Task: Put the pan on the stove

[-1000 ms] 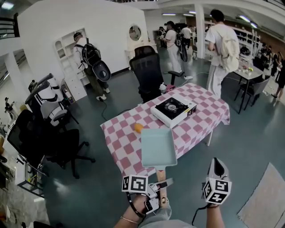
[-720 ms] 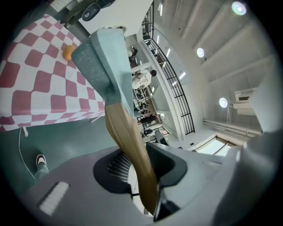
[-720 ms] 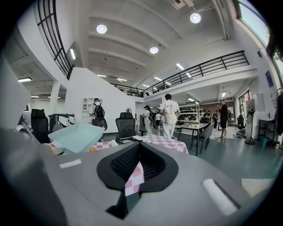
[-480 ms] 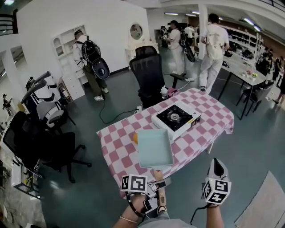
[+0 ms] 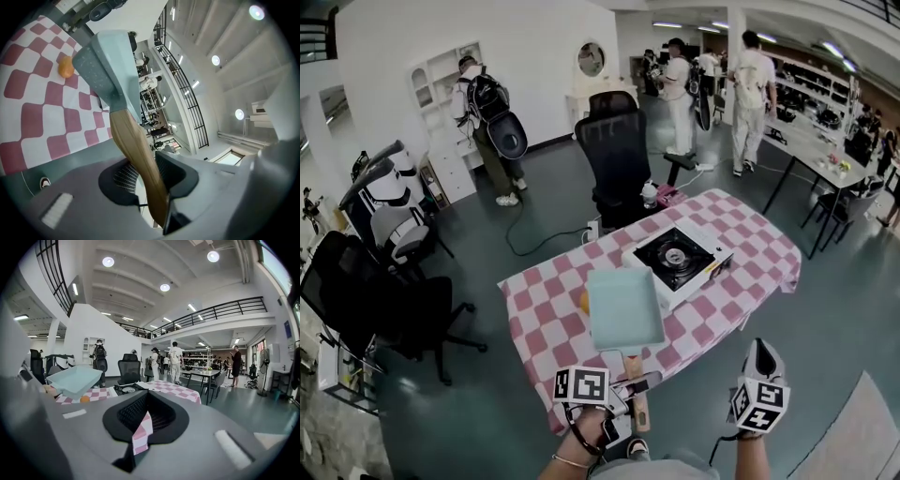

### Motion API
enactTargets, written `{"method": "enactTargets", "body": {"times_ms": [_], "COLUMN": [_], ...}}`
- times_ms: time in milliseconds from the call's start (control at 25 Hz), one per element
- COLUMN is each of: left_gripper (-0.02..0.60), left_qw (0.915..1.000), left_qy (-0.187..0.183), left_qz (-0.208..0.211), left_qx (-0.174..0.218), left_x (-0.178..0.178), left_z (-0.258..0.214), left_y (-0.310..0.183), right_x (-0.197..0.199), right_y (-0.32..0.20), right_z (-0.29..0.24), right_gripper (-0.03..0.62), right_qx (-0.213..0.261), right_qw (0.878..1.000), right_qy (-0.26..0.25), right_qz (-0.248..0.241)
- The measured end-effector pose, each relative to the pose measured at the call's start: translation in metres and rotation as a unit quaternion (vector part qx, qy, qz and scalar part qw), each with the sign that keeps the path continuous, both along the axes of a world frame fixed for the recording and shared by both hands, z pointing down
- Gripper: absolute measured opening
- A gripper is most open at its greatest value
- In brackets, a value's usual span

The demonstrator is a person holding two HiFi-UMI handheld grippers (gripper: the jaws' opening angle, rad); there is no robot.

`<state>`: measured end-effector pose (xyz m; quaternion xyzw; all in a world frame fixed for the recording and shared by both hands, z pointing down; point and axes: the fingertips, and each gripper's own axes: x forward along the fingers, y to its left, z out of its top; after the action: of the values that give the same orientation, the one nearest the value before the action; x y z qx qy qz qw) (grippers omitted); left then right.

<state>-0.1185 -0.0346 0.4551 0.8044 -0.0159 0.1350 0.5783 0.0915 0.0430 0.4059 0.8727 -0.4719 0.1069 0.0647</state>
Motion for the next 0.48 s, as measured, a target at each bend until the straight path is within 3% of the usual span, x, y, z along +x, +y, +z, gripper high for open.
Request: {"method": "enactTargets", "body": {"times_ms": [480], "left_gripper": [0.107], "left_qw": [0.9998], "left_qy": [-0.001], "left_qz": [-0.019], "left_qx": [-0.012], "left_x": [0.037], "left_z": [0.002], "left_y": [-0.038], "right_x": [0.064], "right_y": [-0.035], "right_z": [0.025], "right_gripper": [0.009], "right_qx": [-0.011], "right_qw": [1.0], "right_qy": [-0.024], "right_qz": [0.017]}}
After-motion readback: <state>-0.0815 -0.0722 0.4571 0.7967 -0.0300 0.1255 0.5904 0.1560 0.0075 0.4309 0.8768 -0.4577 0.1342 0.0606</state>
